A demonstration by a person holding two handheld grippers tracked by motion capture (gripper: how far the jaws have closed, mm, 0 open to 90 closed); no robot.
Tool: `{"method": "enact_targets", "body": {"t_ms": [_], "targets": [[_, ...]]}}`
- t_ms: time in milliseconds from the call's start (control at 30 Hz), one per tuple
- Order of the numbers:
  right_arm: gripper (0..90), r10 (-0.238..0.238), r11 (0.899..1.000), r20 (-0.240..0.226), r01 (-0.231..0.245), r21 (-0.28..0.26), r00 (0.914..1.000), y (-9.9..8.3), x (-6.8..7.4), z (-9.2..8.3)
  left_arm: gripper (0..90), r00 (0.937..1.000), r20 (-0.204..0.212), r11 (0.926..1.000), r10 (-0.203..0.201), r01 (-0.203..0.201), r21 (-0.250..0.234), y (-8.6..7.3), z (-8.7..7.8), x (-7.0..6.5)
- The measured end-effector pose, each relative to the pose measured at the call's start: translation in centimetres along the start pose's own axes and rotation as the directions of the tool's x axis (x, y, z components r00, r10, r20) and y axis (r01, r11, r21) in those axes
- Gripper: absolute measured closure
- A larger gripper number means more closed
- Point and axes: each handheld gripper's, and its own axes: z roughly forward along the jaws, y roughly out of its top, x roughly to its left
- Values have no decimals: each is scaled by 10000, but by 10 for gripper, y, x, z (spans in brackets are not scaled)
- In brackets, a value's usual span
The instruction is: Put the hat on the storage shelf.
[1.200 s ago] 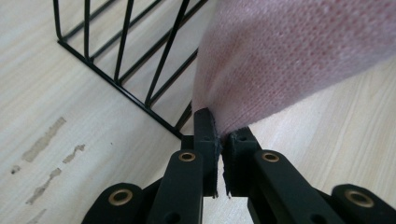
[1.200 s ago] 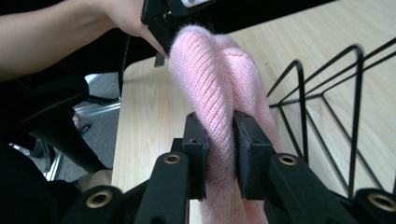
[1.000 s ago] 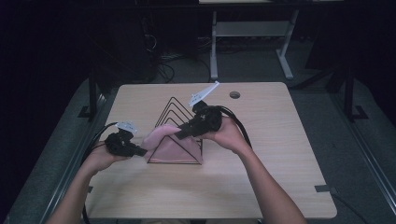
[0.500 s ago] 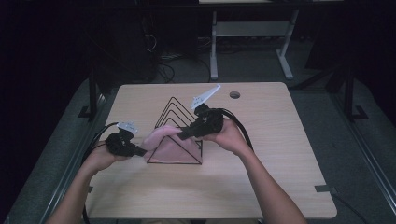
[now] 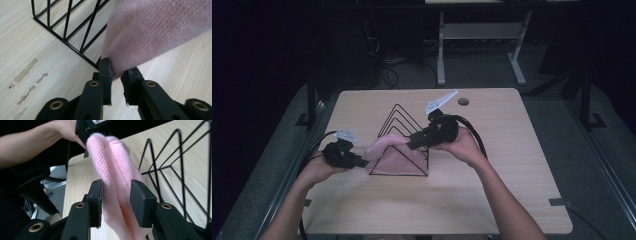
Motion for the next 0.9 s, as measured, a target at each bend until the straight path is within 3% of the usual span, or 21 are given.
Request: {"method": "enact_targets", "body": {"t_ms": [200,300,500,633,900], "targets": [[608,73,9999,109,-71,-144,9999,-1,-1,-10,676,9998,142,9990,-127,133,-424,-1,-8,1],[576,232,9996,270,-227,-173,9994,-4,-3,-16,602,9998,0,9983,-189,189,-558,-2,-12,1],[498,479,9987,780,-463,-225,9958,-14,-11,-30,542,9996,-124,9973,-269,260,-689,-5,-16,1],[443,663,9976,1244,-633,-279,9900,-23,-15,-38,509,9992,-188,9972,-348,335,-670,-7,-15,1],[347,1186,9927,1752,-1127,-437,9774,-34,-21,-53,423,9990,-256,9961,-357,334,-822,-7,-20,-1]]}}
